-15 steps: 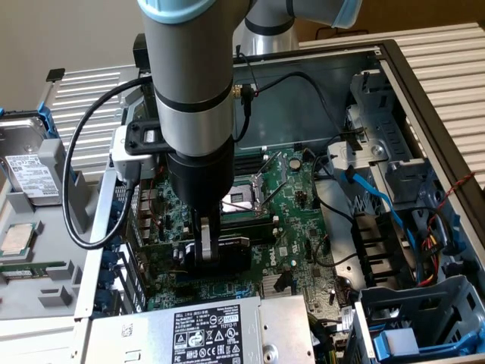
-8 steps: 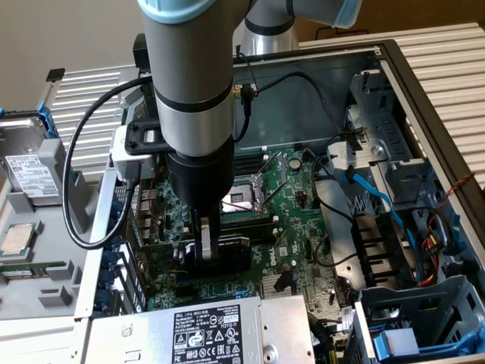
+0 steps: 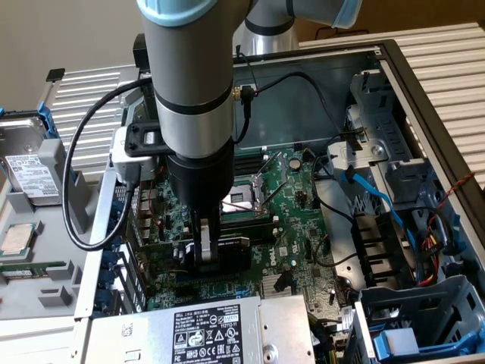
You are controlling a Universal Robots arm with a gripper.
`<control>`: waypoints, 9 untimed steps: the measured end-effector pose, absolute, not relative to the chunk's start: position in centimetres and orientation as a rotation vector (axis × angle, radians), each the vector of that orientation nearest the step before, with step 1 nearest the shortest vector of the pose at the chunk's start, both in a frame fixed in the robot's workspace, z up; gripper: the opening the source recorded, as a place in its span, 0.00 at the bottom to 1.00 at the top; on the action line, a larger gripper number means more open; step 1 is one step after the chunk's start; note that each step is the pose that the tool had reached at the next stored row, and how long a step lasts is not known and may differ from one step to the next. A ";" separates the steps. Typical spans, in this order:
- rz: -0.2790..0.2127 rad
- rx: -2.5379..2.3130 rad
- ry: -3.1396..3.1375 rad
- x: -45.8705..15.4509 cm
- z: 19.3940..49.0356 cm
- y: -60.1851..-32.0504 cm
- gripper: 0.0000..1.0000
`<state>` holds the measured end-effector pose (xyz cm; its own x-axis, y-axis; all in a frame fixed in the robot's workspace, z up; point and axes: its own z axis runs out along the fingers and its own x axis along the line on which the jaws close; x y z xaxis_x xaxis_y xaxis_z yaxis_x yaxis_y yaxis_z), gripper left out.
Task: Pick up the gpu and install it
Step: 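Insert the gpu into the slot, then press down on the gpu until it lock into place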
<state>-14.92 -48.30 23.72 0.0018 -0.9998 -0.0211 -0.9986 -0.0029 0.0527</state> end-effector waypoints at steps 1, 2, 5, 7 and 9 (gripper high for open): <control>-0.081 2.208 -2.202 -14.9 23.7 -48.3 0.35; -0.081 2.208 -2.202 -14.9 23.7 -48.3 0.35; -0.081 2.208 -2.202 -14.9 23.7 -48.3 0.35; -0.081 2.208 -2.202 -14.9 23.7 -48.3 0.35; -0.081 2.208 -2.202 -14.9 23.7 -48.3 0.35</control>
<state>-14.90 -48.30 23.74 0.0022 -0.9998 -0.0209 -0.9986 -0.0033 0.0528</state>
